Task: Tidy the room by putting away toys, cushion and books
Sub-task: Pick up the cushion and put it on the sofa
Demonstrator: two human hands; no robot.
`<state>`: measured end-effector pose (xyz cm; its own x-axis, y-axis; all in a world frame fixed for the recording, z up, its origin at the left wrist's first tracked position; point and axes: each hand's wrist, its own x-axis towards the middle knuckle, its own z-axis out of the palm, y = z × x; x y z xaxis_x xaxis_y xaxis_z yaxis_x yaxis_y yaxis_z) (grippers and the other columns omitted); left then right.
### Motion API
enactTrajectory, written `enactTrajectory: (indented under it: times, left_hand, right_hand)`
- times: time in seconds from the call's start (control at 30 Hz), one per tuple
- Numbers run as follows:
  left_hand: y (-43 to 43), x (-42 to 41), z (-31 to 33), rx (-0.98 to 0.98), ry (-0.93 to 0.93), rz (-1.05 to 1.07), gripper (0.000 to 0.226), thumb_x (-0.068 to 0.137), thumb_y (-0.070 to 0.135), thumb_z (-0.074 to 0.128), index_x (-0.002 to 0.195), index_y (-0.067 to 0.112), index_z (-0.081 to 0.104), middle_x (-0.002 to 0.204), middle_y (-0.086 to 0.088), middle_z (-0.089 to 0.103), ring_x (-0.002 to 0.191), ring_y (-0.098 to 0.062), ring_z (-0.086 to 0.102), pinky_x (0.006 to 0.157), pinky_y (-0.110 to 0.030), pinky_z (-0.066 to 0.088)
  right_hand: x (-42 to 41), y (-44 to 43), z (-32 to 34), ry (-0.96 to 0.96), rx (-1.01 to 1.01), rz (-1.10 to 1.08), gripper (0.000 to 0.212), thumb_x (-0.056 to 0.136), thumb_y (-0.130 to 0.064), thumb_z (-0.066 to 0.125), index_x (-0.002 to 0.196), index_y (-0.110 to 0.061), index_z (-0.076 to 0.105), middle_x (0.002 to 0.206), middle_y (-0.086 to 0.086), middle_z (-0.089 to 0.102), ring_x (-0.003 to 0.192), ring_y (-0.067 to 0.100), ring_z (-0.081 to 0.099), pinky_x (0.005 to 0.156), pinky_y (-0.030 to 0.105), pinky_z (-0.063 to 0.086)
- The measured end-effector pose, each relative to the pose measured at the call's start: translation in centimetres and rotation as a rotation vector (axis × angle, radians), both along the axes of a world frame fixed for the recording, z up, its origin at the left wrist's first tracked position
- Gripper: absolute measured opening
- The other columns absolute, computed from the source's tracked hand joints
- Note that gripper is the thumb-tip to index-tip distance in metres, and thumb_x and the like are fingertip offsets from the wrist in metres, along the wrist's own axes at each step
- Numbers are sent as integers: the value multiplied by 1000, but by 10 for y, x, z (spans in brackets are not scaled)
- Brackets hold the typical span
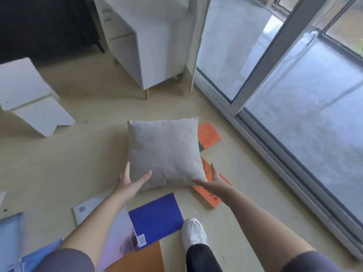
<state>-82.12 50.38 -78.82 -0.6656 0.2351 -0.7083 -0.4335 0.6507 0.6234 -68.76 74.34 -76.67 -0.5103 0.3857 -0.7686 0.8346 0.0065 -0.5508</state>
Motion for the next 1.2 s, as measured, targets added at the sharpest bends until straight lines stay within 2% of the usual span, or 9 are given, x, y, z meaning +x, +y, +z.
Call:
enactTrajectory:
  times: [0.1, 0.3, 0.43, 0.53, 0.63, 0.7, 0.83, 1.0, 1.2]
  left_hand:
    - [24, -41, -89, -35, 40, 13, 147, 24, 98, 54, 149, 45, -3, 162, 3, 2, 147, -23, 11, 117, -49, 18]
    - [43, -112, -221, -157, 184, 113, 115, 67, 71, 64, 152, 33, -4, 161, -8, 1, 147, -32, 6, 119, -48, 12]
    - [43, -142, -264, -163, 210, 222, 117, 67, 73, 60, 153, 26, -4, 161, -9, 1, 147, -32, 9, 119, -47, 13]
    - [42, -155, -288, -110, 169, 292, 114, 72, 70, 61, 153, 22, -4, 161, -8, 5, 147, -29, 14, 118, -47, 17]
    - [46, -156, -303, -20, 56, 322, 129, 52, 82, 64, 152, 16, 16, 153, -10, 32, 138, -31, 36, 113, -48, 30]
    - [50, -153, -305, -32, 53, 341, 109, 58, 73, 71, 141, 9, 41, 139, -12, 51, 125, -31, 51, 106, -44, 39]
    - [62, -144, -286, -82, 214, 361, 68, 71, 57, 75, 112, 5, 65, 117, -15, 66, 107, -31, 63, 92, -36, 49]
    - [56, -127, -201, -291, 252, 258, 62, 80, 57, 65, 91, -4, 63, 107, -29, 64, 101, -41, 61, 72, -37, 41]
    - [41, -136, -31, -321, 244, 290, 50, 81, 56, 64, 85, 6, 58, 105, -24, 65, 102, -39, 59, 72, -34, 40]
  right_hand:
    - [-40, 29, -83, 37, 18, 27, 124, 62, -60, 81, 153, -39, 0, 160, -3, 13, 147, 23, 17, 117, 46, 23]
    - [-99, 73, -211, 128, 26, -26, 142, 38, -80, 80, 151, -43, 2, 159, -9, 19, 143, 19, 30, 113, 48, 34]
    - [-132, 86, -241, 129, 33, -135, 122, 68, -63, 75, 154, -33, -6, 161, -9, 9, 147, 22, 19, 112, 46, 25]
    - [-150, 99, -264, 116, 51, -148, 120, 71, -66, 70, 154, -29, -9, 162, -4, 8, 148, 23, 16, 115, 44, 22]
    - [-159, 105, -282, 134, 60, -173, 116, 72, -67, 69, 155, -27, -1, 157, -3, 20, 143, 24, 27, 115, 40, 28]
    - [-160, 106, -290, 163, 72, -212, 111, 69, -63, 75, 153, -27, 14, 149, -2, 35, 133, 25, 42, 111, 40, 36]
    - [-161, 101, -281, 276, 128, -302, 79, 74, -41, 81, 135, -18, 38, 123, 2, 55, 103, 19, 58, 90, 35, 49]
    - [-150, 84, -211, 279, 287, -214, 39, 85, -26, 72, 113, -10, 50, 89, -5, 56, 76, 8, 53, 53, 12, 34]
    - [-168, 76, -60, 261, 389, -117, 24, 87, -28, 69, 93, -10, 55, 77, -7, 55, 82, 20, 54, 62, 29, 35]
